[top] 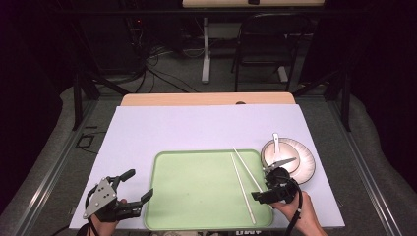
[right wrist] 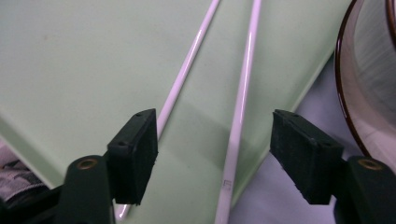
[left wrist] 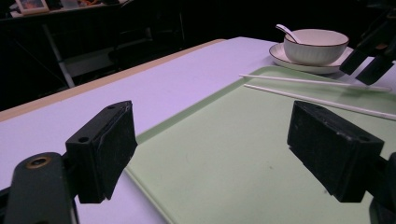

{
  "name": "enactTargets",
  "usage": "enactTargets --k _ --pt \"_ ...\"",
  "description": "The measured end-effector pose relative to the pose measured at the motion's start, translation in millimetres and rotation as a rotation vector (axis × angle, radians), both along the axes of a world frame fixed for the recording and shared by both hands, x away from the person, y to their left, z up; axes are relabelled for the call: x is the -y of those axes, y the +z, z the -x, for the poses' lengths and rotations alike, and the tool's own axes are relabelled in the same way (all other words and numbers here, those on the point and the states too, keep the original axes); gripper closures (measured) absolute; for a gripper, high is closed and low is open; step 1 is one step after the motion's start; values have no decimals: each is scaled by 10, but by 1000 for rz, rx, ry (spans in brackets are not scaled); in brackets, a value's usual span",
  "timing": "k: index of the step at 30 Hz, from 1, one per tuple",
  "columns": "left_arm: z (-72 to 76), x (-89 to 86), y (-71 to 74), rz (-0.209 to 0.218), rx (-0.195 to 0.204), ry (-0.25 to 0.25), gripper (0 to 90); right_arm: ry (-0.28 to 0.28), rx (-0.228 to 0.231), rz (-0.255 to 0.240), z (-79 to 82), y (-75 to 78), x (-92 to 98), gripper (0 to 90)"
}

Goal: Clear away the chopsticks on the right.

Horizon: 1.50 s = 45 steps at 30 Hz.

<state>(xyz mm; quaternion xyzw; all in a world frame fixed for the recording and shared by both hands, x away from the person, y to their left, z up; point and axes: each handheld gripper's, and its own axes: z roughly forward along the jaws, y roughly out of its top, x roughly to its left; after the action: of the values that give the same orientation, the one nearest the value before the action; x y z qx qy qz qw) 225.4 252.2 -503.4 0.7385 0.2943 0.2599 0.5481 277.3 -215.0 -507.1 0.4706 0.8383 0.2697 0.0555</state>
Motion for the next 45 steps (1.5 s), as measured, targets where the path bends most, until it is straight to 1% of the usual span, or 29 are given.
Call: enactTargets --k 2,4,5,7,8,9,11,12,13,15,16,18,20,23,24,27,29,31,36,38,41,42,44,45 --pt "-1 1 1 -2 1 -1 154 25 23 -3 36 49 17 265" --pt "-3 4 0 -5 0 -1 154 48 61 0 72 102 39 227" --pt "-3 5 0 -5 0 0 154 58 87 -6 93 137 53 215" --pt "-2 3 0 -5 0 2 154 85 130 -13 112 184 81 158" --pt "-2 3 0 -4 1 3 154 96 153 -6 117 214 107 137" --pt "-3 2 -2 -1 0 3 154 107 163 -11 116 230 124 127" --pt "-4 3 -2 -1 0 3 154 129 218 -31 120 270 189 87" --pt "-4 3 -2 -1 0 3 154 134 236 -36 122 291 221 60" --pt "-5 2 -3 -1 -1 3 154 140 264 -44 127 312 260 58" --pt "-5 2 -3 -1 0 4 154 146 315 -61 141 348 334 32" --pt "-6 2 -4 0 0 6 154 142 354 -72 149 360 371 29" --pt "-8 3 -5 0 -2 7 154 139 379 -75 160 389 440 13" --pt "-8 4 -6 0 -3 8 154 128 431 -94 185 418 523 9" --pt "-10 0 -5 -1 -2 7 154 109 481 -107 220 438 613 2" --pt "-9 0 -5 -2 -2 7 154 102 495 -106 238 440 648 0" --pt "-9 -4 -4 -2 -1 8 154 90 517 -102 277 428 730 0" --pt "-10 -3 -4 -2 -2 9 154 84 532 -110 307 412 796 0" --pt "-10 -6 -4 -3 -2 10 154 74 558 -106 354 399 864 0" --pt "-11 -5 -4 0 -1 11 154 31 603 -128 466 337 1030 0" --pt "-11 -3 -3 -1 -1 10 154 12 621 -125 515 297 1082 0" --pt "-8 0 -2 1 -2 10 154 -6 618 -136 565 259 1149 0" --pt "-6 1 -1 0 0 9 154 -5 622 -139 583 257 1162 0" --pt "-3 -5 1 0 3 8 154 -17 651 -143 598 257 1168 0" --pt "-2 -6 1 1 3 8 154 -16 650 -143 606 263 1175 0"
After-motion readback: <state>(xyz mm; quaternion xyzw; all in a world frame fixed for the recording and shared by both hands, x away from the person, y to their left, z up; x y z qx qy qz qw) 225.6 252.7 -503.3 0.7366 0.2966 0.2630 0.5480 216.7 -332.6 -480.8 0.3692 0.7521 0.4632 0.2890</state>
